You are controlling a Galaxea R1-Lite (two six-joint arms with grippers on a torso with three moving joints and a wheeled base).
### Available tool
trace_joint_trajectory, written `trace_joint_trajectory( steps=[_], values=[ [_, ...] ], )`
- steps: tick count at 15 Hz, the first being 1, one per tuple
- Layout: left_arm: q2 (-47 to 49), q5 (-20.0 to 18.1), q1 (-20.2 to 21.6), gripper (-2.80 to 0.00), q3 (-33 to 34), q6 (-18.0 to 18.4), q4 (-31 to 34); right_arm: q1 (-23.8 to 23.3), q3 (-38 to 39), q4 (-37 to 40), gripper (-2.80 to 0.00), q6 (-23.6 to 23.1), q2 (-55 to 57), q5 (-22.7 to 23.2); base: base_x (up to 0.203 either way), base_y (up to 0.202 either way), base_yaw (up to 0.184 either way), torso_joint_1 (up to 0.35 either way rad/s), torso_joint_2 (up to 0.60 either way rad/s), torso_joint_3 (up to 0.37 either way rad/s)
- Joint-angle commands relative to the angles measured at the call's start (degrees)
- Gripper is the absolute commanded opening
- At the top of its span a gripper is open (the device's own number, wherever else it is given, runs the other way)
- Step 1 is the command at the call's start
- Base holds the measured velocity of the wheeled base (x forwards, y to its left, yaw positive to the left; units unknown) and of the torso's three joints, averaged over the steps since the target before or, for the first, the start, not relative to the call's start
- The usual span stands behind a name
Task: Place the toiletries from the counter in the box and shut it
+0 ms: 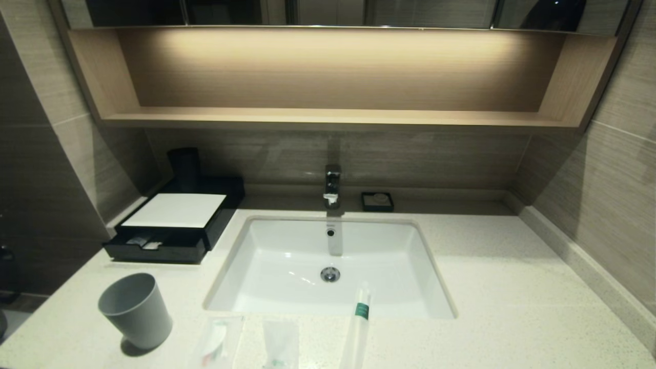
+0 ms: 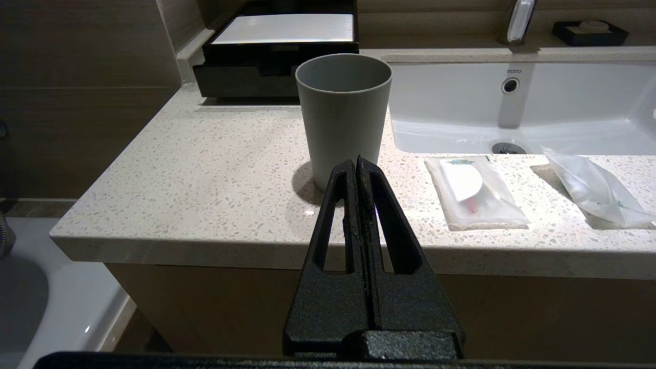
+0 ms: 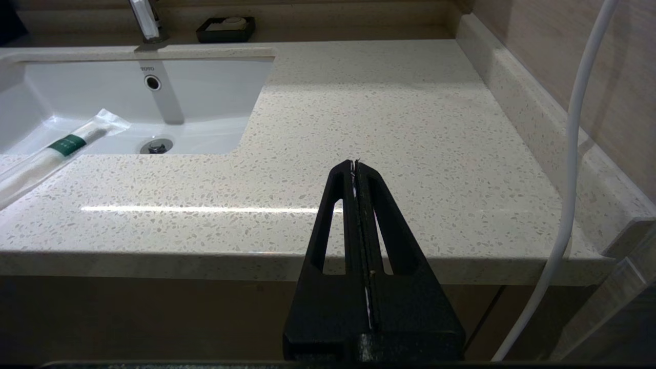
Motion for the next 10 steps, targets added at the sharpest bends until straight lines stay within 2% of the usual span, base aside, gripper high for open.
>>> trace_joint_trajectory(
  steps=[1,7,10],
  values=[
    [0.0,0.1,0.0,-2.8,0.0,-0.1,-0.1,0.0,0.0,0.0,-2.8,0.0,0.1,0.0,0.0,0.0,0.0,0.0,0.0,0.0],
    [0.0,0.2,0.0,-2.8,-0.3,-0.2,0.1,0.0,0.0,0.0,-2.8,0.0,0.1,0.0,0.0,0.0,0.0,0.0,0.0,0.0],
    [0.0,0.6,0.0,-2.8,-3.2,-0.3,0.9,0.0,0.0,0.0,-2.8,0.0,0.1,0.0,0.0,0.0,0.0,0.0,0.0,0.0]
  ],
)
